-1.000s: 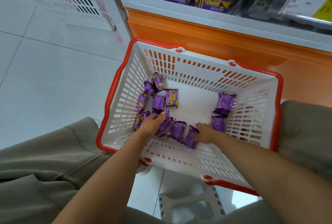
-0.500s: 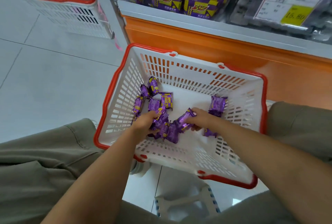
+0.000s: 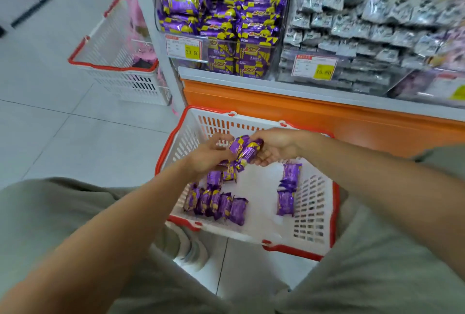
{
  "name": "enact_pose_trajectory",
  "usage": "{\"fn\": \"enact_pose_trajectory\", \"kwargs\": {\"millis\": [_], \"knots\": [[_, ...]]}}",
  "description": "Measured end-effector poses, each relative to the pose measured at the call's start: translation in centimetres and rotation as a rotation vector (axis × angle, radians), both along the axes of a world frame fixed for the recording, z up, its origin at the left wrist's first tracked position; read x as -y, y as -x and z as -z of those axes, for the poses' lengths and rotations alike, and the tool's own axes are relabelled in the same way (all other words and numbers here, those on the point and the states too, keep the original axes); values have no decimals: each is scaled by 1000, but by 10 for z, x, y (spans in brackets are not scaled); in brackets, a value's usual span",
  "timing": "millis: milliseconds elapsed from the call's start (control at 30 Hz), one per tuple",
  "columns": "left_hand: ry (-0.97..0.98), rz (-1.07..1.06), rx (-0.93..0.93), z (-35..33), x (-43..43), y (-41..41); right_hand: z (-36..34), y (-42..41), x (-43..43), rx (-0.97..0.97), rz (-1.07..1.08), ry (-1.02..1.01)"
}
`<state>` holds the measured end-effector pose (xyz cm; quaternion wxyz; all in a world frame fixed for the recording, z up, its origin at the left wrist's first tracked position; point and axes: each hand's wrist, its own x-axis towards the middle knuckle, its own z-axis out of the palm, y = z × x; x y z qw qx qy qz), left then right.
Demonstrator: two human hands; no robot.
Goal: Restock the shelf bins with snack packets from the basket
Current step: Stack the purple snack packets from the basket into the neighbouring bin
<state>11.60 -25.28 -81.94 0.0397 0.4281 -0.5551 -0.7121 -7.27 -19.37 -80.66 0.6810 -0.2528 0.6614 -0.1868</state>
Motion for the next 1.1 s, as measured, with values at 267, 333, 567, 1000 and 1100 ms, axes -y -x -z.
{"fn": "enact_pose_trajectory", "kwargs": {"millis": [267, 333, 567, 1000, 1100], "knots": [[66, 48, -92, -63, 14, 13, -62, 4, 13, 39, 76, 42], [59, 13, -111, -69, 19, 14, -68, 7, 17, 106, 103, 79], [-169, -136, -237, -69, 28, 16, -62, 19, 11, 77, 117, 264], [-182, -106, -154, -55, 24, 20, -52, 23, 14, -231, 25, 666], [-260, -78, -188, -58, 26, 15, -55, 22, 16, -353, -93, 826]]}}
